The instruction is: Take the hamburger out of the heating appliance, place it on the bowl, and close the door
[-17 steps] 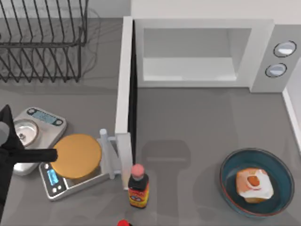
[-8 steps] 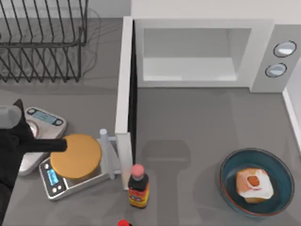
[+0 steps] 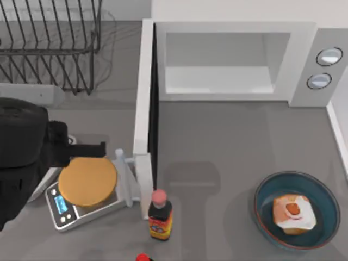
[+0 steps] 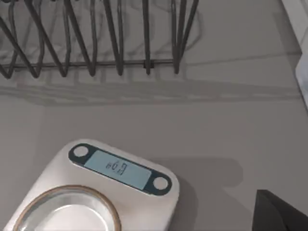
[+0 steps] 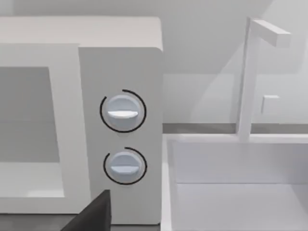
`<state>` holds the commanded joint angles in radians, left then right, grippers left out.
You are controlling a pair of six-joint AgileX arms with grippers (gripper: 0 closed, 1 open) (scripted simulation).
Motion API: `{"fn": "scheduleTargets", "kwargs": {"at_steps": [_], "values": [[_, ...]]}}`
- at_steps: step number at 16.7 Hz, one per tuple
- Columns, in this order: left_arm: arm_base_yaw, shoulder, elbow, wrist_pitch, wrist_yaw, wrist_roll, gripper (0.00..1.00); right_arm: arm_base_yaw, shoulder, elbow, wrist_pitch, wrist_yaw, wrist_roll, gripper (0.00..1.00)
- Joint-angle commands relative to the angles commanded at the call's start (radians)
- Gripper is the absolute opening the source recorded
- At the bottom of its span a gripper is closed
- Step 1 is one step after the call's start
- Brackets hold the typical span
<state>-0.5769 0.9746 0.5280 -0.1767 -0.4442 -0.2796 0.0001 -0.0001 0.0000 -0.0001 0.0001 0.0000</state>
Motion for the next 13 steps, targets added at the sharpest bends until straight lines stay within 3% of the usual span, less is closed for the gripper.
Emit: {"fn": "scheduleTargets", "kwargs": {"at_steps": [6, 13], "values": [[-0.01, 0.098, 0.227, -0.355, 0.048, -0.125, 0.0, 0.0, 0.0, 0.0, 0.0, 0.0, 0.0, 1.0], [-0.007, 0.107, 0.25, -0.386, 0.053, -0.139, 0.0, 0.0, 0.0, 0.0, 0.0, 0.0, 0.0, 1.0]]}}
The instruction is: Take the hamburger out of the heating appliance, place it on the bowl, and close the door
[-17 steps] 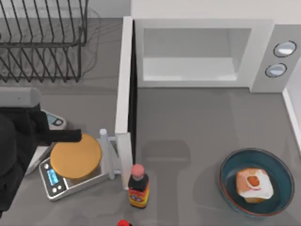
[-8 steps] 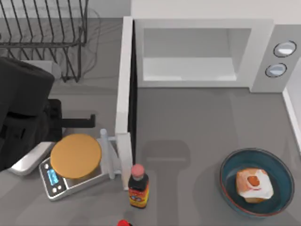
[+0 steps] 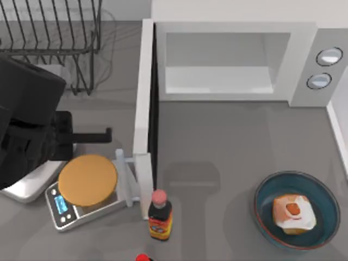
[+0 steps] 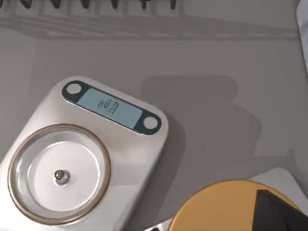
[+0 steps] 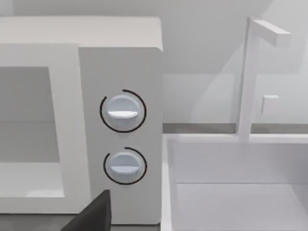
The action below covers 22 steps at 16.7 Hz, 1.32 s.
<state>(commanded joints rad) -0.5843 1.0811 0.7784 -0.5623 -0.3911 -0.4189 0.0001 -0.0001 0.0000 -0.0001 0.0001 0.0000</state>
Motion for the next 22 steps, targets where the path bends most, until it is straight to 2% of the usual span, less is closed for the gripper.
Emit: {"fn": "scheduleTargets", "kwargs": {"at_steps": [3, 9, 12, 16, 22], "values": [[-0.001, 0.026, -0.049, 0.068, 0.0, 0.0, 0.0, 0.0, 0.0, 0.0, 0.0, 0.0, 0.0, 1.0], [-0.001, 0.118, -0.246, 0.374, 0.003, 0.003, 0.0, 0.0, 0.0, 0.0, 0.0, 0.0, 0.0, 1.0], [0.001, 0.149, -0.319, 0.47, 0.005, 0.005, 0.0, 0.0, 0.0, 0.0, 0.0, 0.0, 0.0, 1.0], [0.001, 0.154, -0.33, 0.482, 0.005, 0.005, 0.0, 0.0, 0.0, 0.0, 0.0, 0.0, 0.0, 1.0], [-0.017, 0.178, -0.21, 0.464, 0.032, -0.015, 0.0, 0.0, 0.0, 0.0, 0.0, 0.0, 0.0, 1.0]]}}
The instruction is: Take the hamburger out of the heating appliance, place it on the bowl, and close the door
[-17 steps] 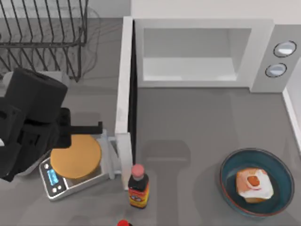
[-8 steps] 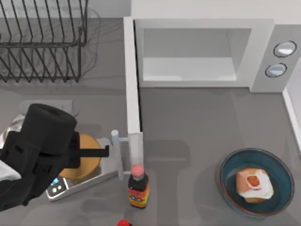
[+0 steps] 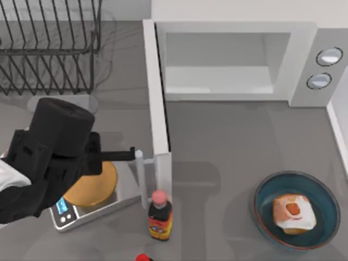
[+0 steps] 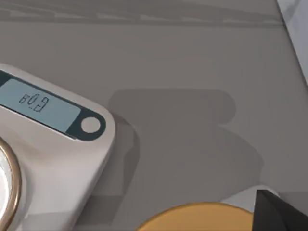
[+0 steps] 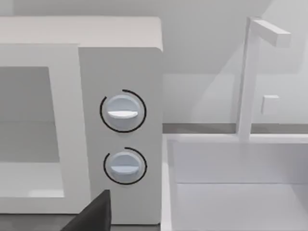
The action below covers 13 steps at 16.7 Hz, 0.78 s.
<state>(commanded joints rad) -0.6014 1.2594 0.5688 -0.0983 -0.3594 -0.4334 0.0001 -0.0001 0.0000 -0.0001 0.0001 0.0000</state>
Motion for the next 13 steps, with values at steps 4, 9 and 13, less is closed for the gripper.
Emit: {"fn": "scheduleTargets", "kwargs": {"at_steps": [4, 9, 13], "values": [[-0.086, 0.097, 0.142, -0.026, -0.041, -0.08, 0.0, 0.0, 0.0, 0.0, 0.0, 0.0, 0.0, 1.0], [-0.278, 0.244, 0.188, -0.059, -0.18, -0.225, 0.0, 0.0, 0.0, 0.0, 0.0, 0.0, 0.0, 1.0], [-0.321, 0.275, 0.167, -0.069, -0.22, -0.261, 0.0, 0.0, 0.0, 0.0, 0.0, 0.0, 0.0, 1.0]]}}
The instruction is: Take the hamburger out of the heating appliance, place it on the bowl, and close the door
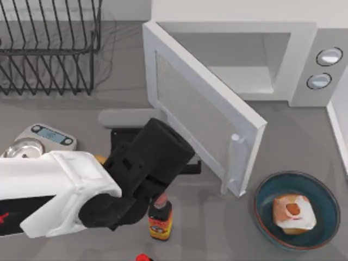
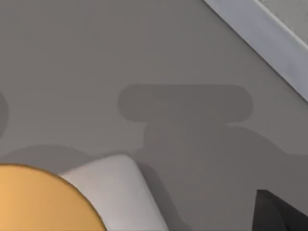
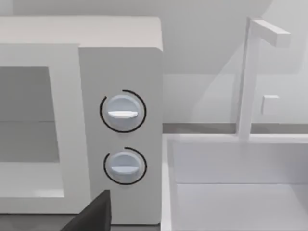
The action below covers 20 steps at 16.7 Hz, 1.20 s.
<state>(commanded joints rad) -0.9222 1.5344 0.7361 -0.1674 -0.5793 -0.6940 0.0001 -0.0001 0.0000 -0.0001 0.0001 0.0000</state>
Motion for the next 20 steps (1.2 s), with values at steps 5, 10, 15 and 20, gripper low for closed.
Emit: {"fn": "scheduleTargets", "kwargs": {"at_steps": [5, 10, 15, 20], "values": [[-0.015, 0.024, 0.058, -0.016, -0.014, -0.024, 0.0, 0.0, 0.0, 0.0, 0.0, 0.0, 0.0, 1.0], [-0.119, 0.21, 0.291, -0.112, -0.072, -0.13, 0.0, 0.0, 0.0, 0.0, 0.0, 0.0, 0.0, 1.0], [-0.174, 0.304, 0.392, -0.165, -0.098, -0.185, 0.0, 0.0, 0.0, 0.0, 0.0, 0.0, 0.0, 1.0], [-0.174, 0.315, 0.406, -0.172, -0.099, -0.191, 0.0, 0.0, 0.0, 0.0, 0.0, 0.0, 0.0, 1.0]]}}
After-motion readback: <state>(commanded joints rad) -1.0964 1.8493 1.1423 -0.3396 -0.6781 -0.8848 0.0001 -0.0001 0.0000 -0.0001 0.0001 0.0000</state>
